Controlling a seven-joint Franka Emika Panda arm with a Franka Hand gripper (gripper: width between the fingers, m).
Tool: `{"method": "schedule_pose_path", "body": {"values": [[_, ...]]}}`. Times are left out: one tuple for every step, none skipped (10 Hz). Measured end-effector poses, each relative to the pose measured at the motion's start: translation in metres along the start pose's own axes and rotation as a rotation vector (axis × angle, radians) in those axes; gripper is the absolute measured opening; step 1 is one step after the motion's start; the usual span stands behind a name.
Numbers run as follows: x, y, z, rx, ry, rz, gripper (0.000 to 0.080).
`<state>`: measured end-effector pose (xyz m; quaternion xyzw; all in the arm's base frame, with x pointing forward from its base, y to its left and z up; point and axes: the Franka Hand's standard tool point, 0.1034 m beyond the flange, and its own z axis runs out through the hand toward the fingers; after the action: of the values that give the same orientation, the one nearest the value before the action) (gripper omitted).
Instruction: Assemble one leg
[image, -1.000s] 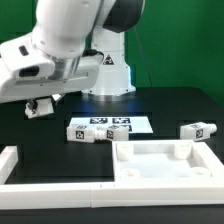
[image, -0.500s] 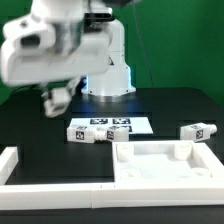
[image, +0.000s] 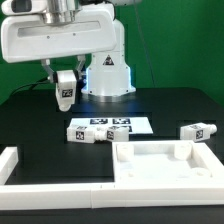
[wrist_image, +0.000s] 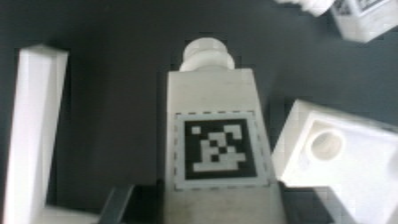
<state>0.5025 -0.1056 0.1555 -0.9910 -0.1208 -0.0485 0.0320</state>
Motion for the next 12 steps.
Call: {"method": "schedule_pose_path", "body": {"values": [[0.013,-0.024,-0.004,0.036,0.052,0.061,0.0287],[0.037,-0.043,-0.010,0.012,0.189,0.073,0.0287],[0.050,-0.059,-0.013,0.023,0.221,0.154,0.0287],[0.066,-0.057,-0.022,-0.017,0.297,0.118,0.0287],[0.054,-0.040,-0.022,-0.086,0.371,0.121,0.0287],[0.049,-0.044,-0.020,-0.071,0.359,0.135,0.0287],[0.052,-0.044,-0.021,-0.077,0.358,0.127,0.0287],[0.054,-0.046,-0.022,-0.076,0.357,0.133,0.0287],[0.070,-0.060,-0.020,-0.056,0.368,0.206,0.0287],[0.096,-0.080,-0.017,-0.038,0.379,0.249,0.0287],[0.113,-0.087,-0.019,-0.030,0.389,0.279,0.0287],[0.114,-0.085,-0.021,-0.010,0.382,0.329,0.0287]]}}
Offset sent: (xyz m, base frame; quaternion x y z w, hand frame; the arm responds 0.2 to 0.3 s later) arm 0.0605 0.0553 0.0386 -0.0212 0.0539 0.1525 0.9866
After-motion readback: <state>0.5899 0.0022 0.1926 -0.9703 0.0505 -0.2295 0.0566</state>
